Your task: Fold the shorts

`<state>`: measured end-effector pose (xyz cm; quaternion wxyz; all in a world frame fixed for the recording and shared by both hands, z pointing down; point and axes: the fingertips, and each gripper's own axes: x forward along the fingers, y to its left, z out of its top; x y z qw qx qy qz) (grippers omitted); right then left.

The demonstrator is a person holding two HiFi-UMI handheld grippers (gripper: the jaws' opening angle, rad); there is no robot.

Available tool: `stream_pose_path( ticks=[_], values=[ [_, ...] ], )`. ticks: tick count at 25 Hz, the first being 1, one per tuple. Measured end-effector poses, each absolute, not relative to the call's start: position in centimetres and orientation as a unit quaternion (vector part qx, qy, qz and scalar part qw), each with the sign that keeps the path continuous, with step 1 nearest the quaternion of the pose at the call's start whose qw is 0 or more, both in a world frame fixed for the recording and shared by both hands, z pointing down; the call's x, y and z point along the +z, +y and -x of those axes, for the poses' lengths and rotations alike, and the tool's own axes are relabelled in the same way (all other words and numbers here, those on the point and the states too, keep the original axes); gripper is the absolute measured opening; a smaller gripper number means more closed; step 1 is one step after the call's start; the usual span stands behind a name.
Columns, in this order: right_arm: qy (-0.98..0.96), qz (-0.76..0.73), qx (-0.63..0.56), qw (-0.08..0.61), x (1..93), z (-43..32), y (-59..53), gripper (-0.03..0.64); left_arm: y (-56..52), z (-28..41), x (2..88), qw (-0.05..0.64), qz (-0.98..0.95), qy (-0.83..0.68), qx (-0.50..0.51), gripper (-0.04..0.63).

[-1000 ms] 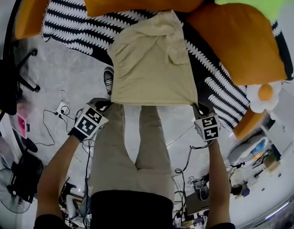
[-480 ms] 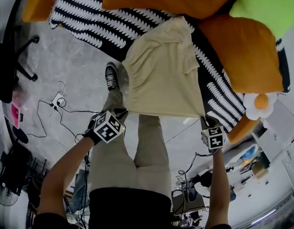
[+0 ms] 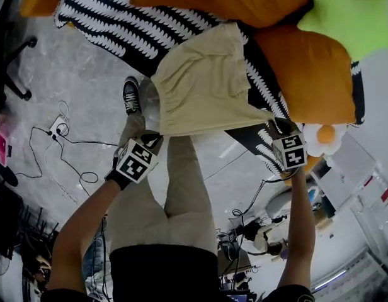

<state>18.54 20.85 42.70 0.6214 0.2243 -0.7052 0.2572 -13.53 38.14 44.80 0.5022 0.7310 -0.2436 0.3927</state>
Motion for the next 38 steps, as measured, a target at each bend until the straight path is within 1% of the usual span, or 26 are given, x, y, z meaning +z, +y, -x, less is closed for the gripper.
stream_pose_path(
  ticks=[4,8,10,11,12,14,15,19,20,23,26,28,30,32,34,37,38],
  values=[
    [-0.714,-0.237,0.235,0.616,43.2,-14.4,13.2,0.044,33.9,15.5,45.3,0.525,-0.718,-0.288,0.356,0.023],
    [-0.715,-0.252,0.212,0.617,45.3,-8.8,5.4,0.044,28.7,19.5,46.5,0.547,-0.696,-0.334,0.325,0.025],
    [-0.722,-0.272,0.204,0.603,47.2,-5.7,0.8,0.046,25.5,21.8,48.5,0.561,-0.671,-0.367,0.316,0.026],
    [-0.727,-0.291,0.198,0.590,48.0,-4.0,-1.5,0.059,24.0,23.2,49.7,0.568,-0.654,-0.387,0.317,0.031],
    [-0.731,-0.314,0.192,0.575,48.7,-2.5,-3.6,0.100,22.6,24.6,50.9,0.572,-0.636,-0.404,0.323,0.050],
    [-0.737,-0.351,0.191,0.545,49.1,0.3,-6.3,0.173,20.6,26.8,52.7,0.574,-0.609,-0.426,0.343,0.165],
    [-0.741,-0.362,0.197,0.531,48.9,1.6,-6.7,0.204,19.9,27.6,53.0,0.570,-0.604,-0.431,0.352,0.173],
    [-0.762,-0.365,0.219,0.489,47.3,3.9,-4.7,0.251,18.7,28.6,52.3,0.532,-0.627,-0.420,0.383,0.197],
    [-0.763,-0.359,0.218,0.491,47.3,3.5,-3.9,0.266,18.8,28.6,52.1,0.519,-0.636,-0.410,0.397,0.207],
    [-0.756,-0.350,0.217,0.508,47.7,0.7,-3.2,0.341,19.0,28.1,52.4,0.486,-0.656,-0.385,0.432,0.212],
    [-0.748,-0.393,0.253,0.470,47.3,-3.2,-3.8,0.339,19.0,27.2,53.2,0.472,-0.667,-0.373,0.440,0.213],
    [-0.742,-0.415,0.274,0.450,48.0,-6.1,-2.5,0.327,19.7,26.2,54.1,0.477,-0.674,-0.365,0.429,0.216],
    [-0.739,-0.403,0.287,0.457,50.2,-8.4,0.6,0.286,21.5,24.9,55.2,0.499,-0.676,-0.349,0.415,0.219],
    [-0.739,-0.366,0.306,0.476,53.2,-10.4,4.3,0.241,24.0,22.7,56.7,0.539,-0.672,-0.325,0.392,0.243],
    [-0.740,-0.327,0.324,0.491,56.0,-11.9,7.4,0.238,25.8,20.4,58.3,0.566,-0.669,-0.316,0.365,0.259],
    [-0.751,-0.285,0.330,0.496,58.6,-12.7,10.4,0.236,28.2,17.0,60.4,0.578,-0.666,-0.320,0.346,0.265],
    [-0.754,-0.280,0.332,0.493,59.2,-12.8,10.8,0.225,28.9,15.9,61.1,0.583,-0.661,-0.322,0.344,0.265]
  ],
)
